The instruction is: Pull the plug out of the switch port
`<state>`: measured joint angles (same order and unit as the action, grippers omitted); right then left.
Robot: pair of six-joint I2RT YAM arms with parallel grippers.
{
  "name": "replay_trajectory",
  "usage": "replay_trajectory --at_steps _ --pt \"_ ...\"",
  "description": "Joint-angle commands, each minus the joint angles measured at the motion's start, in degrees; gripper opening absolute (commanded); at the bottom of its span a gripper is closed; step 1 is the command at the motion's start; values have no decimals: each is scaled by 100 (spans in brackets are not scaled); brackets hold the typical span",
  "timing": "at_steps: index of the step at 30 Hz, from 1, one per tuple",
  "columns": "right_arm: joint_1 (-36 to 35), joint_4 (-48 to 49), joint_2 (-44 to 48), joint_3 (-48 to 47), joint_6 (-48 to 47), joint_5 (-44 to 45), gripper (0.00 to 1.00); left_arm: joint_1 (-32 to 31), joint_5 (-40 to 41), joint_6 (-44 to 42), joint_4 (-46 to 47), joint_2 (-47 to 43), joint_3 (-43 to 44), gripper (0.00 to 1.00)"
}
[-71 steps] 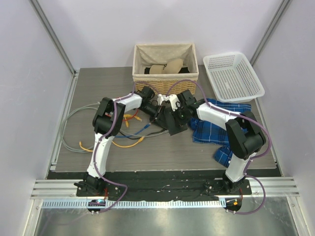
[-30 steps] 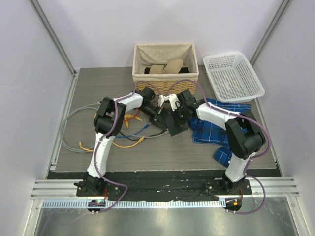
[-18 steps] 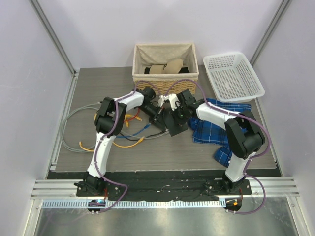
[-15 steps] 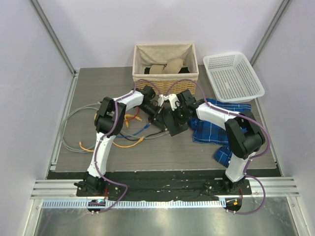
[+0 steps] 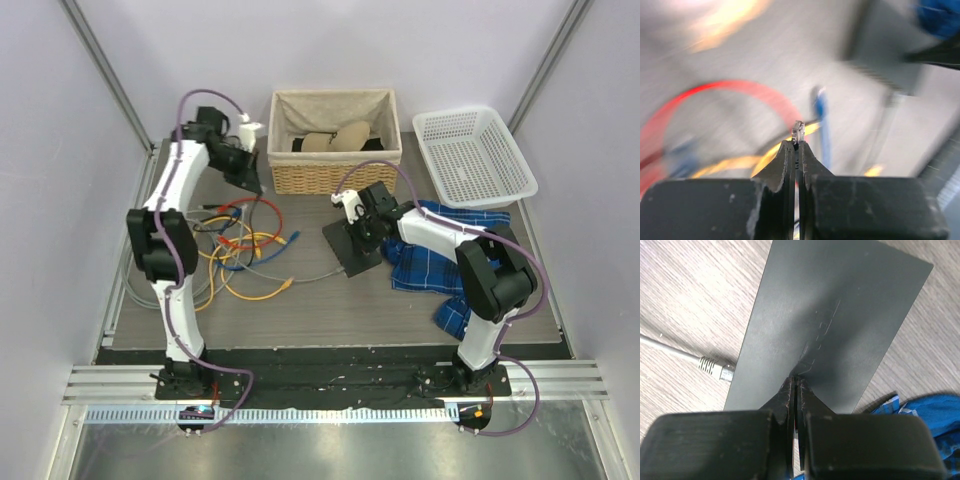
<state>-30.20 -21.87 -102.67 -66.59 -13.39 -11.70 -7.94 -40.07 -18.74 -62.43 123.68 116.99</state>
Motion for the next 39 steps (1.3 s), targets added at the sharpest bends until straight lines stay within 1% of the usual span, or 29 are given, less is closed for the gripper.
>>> replay_trajectory --at_steps 1,2,4,6,7,8,10,11,12,13,14,15,16,17,18,19,20,21,22,23,24,25,27,30,35,39 --pt "-21 -221 -359 32 -94 160 2 434 2025 -298 423 -520 -149 0" --pt "-21 -221 -367 6 -94 160 2 530 2099 -192 538 -546 -194 0" --pt "-30 -221 -359 -3 -103 168 1 592 2284 378 925 -669 -438 0" --pt "-39 -213 -359 -12 -111 168 2 584 2311 669 1319 -801 -676 18" --pt "-30 -221 -341 5 -120 168 2 566 2468 1079 1469 -932 -860 26" --pt "-39 -213 -332 14 -138 177 2 557 2478 1257 1593 -1003 -932 35" --pt "-39 -204 -280 40 -155 221 2 566 2313 1644 1831 -1291 -959 43" --pt "-39 -195 -253 75 -182 239 2 566 1641 1689 1971 -1468 -1046 45" --pt "-39 -160 -236 102 -199 247 2 566 1060 1698 2564 -1730 -1229 48" --pt "-39 -116 -210 154 -208 291 2 505 602 1777 2944 -2185 -1675 57" --pt "-39 -99 -140 172 -217 300 2 426 93 1830 3278 -2373 -1845 61" --pt "-39 -81 -130 190 -226 309 2 321 -69 1839 3490 -2435 -1890 65" --pt "-39 -89 -113 207 -226 309 2 68 -253 1787 3327 -2427 -1621 66" --pt "-39 -90 -69 225 -226 300 2 -74 -673 1638 2647 -2175 -1374 66" --pt "-30 -81 -43 216 -200 300 2 -215 -808 1567 2275 -2033 -1128 66" --pt "-30 -81 -7 208 -182 300 2 -503 -966 1558 1975 -1858 -795 65" --pt "-30 -81 106 190 -156 266 1 -645 -1089 1575 1615 -1639 -748 65" --pt "-22 -98 168 146 -112 248 1 -786 -1116 1671 1586 -1575 -800 64" --pt "-21 -116 230 85 -94 221 1 -1031 -1090 1794 1655 -1549 -1157 63" --pt "-21 -133 369 50 -85 195 1 -1121 -1073 2187 2021 -1548 -1431 61" --pt "-30 -134 432 32 -68 186 1 -1200 -1090 2321 2216 -1566 -1955 60" --pt "-22 -134 493 14 -68 177 1 -1349 -1090 2436 2375 -1557 -2169 59" --pt "-21 -134 677 32 -85 142 1 -1472 -1047 2455 2587 -1496 -2608 59" --pt "-13 -72 845 198 -138 151 1 -1622 -906 2341 2535 -1365 -2917 58" --pt "75 -2 1082 576 -94 90 1 -1658 -476 2147 2192 -926 -2875 57" --pt "198 7 1311 901 20 -7 1 -1666 -291 2182 2130 -363 -2542 52"
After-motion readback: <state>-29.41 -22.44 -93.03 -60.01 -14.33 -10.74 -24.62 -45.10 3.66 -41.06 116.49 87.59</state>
